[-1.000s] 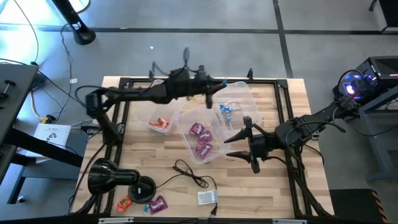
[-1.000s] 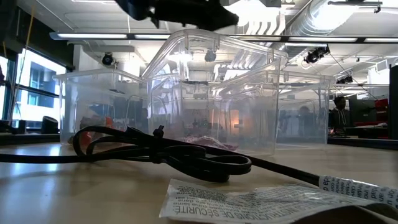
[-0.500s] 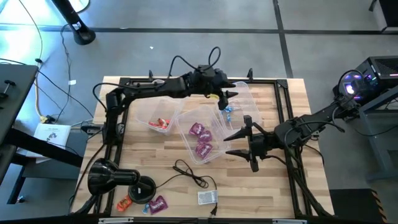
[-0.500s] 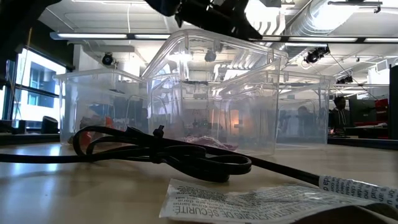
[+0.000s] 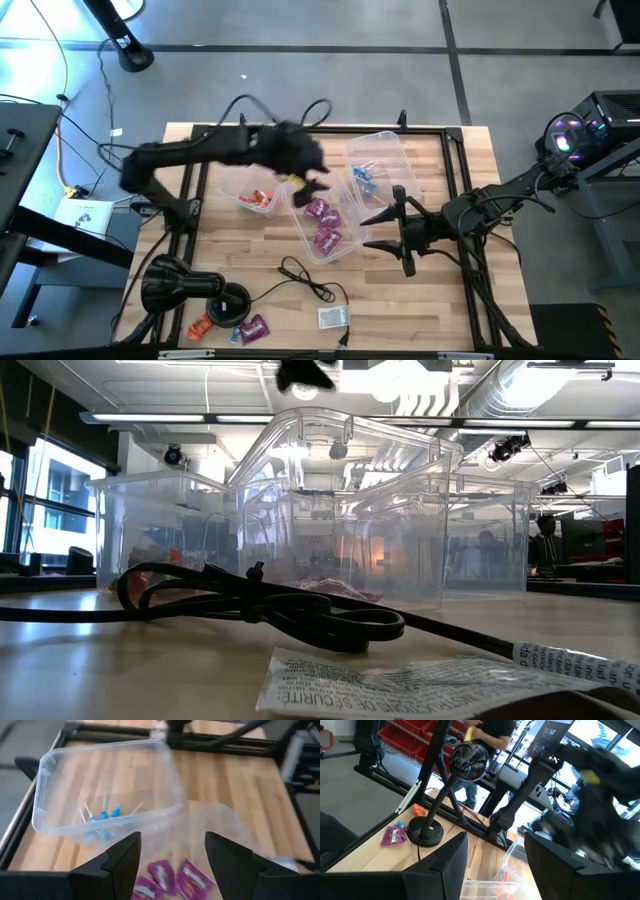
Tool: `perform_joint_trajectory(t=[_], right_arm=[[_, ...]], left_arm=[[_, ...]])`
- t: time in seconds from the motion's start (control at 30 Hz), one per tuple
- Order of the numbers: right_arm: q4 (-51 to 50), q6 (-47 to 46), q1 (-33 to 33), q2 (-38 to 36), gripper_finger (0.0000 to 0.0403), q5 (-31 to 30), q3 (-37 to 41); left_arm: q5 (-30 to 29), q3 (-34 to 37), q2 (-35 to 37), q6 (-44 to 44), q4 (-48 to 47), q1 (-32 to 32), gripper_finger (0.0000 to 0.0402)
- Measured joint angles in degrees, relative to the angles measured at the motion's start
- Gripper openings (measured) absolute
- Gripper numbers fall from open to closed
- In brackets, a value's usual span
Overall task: Sort candy
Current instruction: Put the violet candy into the center transparent bin
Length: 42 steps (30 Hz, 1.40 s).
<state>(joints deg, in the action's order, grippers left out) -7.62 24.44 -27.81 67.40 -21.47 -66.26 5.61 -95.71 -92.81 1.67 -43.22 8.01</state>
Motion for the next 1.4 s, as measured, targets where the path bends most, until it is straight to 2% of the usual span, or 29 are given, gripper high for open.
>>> perform_joint_trajectory(t=[0.23, 0.37, 0.53, 0.7, 0.87, 1.0, 1.2, 1.4], right_arm=[[0.11, -1.65, 0.02, 0.0, 0.0193, -0.02, 0.0], [0.12, -1.48, 0.07, 0.0, 0.0193, -0.02, 0.0], [0.13, -1.45, 0.07, 0.16, 0.0193, -0.02, 0.0], [0.15, -1.68, 0.07, 0.76, 0.0193, -0.02, 0.0], [0.13, -2.07, 0.07, 0.83, 0.0193, -0.02, 0.0], [0.15, -2.09, 0.07, 0.83, 0.0193, -0.02, 0.0], [0.15, -2.95, 0.07, 0.83, 0.0193, -0.02, 0.0], [0.07, -3.42, 0.07, 1.17, 0.0193, -0.02, 0.0]], left_arm=[[-15.85, 9.07, 16.58, -3.3, -0.3, -10.88, 0.021], [-19.64, 14.14, 24.47, -5.7, 4.84, -17.19, 0.0209], [-19.96, 18.22, 29.48, -4.69, 11.48, -25.38, 0.0209], [-22.62, 18.12, 28.91, -2.09, 16.35, -34.99, 0.0209], [-22.79, 18.2, 24.44, 1.02, 17.59, -45.48, 0.0209], [-25.96, 18.2, 21.12, 1.1, 18.92, -52.34, 0.0209], [-27.17, 16.28, 16.78, -0.67, 23.65, -58.57, 0.0209], [-25.35, 13.64, 12.2, -5.68, 23.37, -62.55, 0.0209]])
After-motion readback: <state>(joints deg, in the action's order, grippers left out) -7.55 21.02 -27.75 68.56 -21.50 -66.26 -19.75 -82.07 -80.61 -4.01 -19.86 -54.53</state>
